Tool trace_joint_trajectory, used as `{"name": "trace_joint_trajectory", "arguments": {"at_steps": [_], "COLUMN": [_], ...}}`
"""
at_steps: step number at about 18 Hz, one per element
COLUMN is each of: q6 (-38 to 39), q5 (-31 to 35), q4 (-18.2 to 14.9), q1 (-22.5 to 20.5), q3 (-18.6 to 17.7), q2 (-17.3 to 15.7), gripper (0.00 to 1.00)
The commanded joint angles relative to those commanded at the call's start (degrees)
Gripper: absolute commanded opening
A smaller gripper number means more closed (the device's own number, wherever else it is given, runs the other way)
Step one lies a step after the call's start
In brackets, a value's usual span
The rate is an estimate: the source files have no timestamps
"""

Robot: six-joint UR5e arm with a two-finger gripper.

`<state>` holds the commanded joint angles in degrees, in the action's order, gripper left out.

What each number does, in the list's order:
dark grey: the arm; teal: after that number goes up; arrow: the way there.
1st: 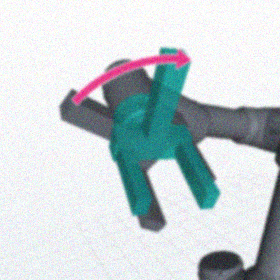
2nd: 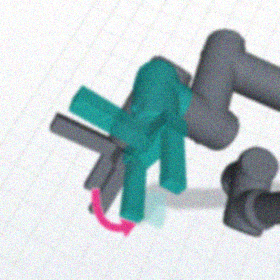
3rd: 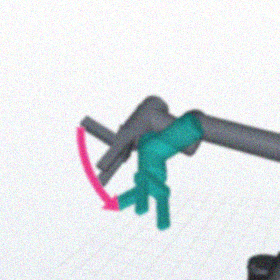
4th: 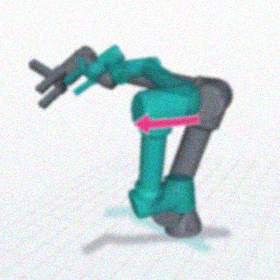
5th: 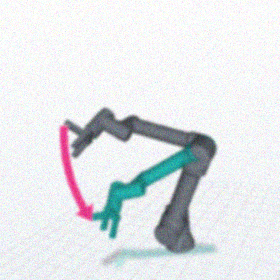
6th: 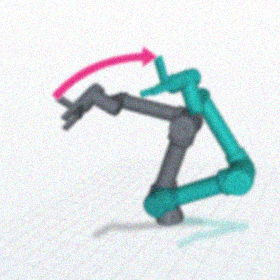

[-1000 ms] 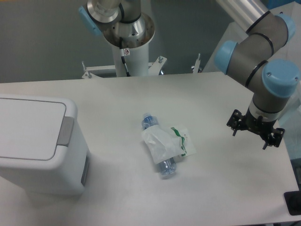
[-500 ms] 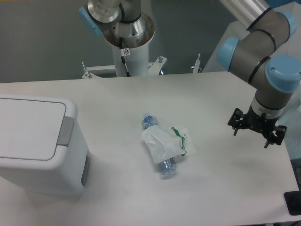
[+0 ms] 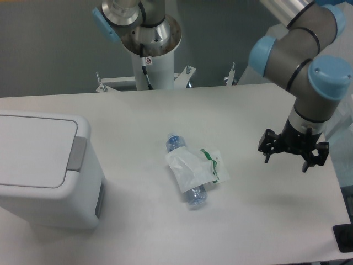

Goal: Open the trash can
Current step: 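Move the gripper across the table to the trash can lid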

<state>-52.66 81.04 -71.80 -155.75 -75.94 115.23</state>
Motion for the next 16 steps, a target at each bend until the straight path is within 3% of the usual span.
{"name": "trace_joint_trajectory", "arguments": {"at_steps": [6,12,16], "q6": [10.37,18.28,23.38], "q5": [-4.74,-8.61,-9.23], "q4": [-3.17,-3.17,-2.99], "q1": [3.43,7.83,11.60], "q3": [0.79,1.49,3.25], "q2": [-4.92,-8.61,-9.23], "gripper": [1.00,1.00,1.00]}}
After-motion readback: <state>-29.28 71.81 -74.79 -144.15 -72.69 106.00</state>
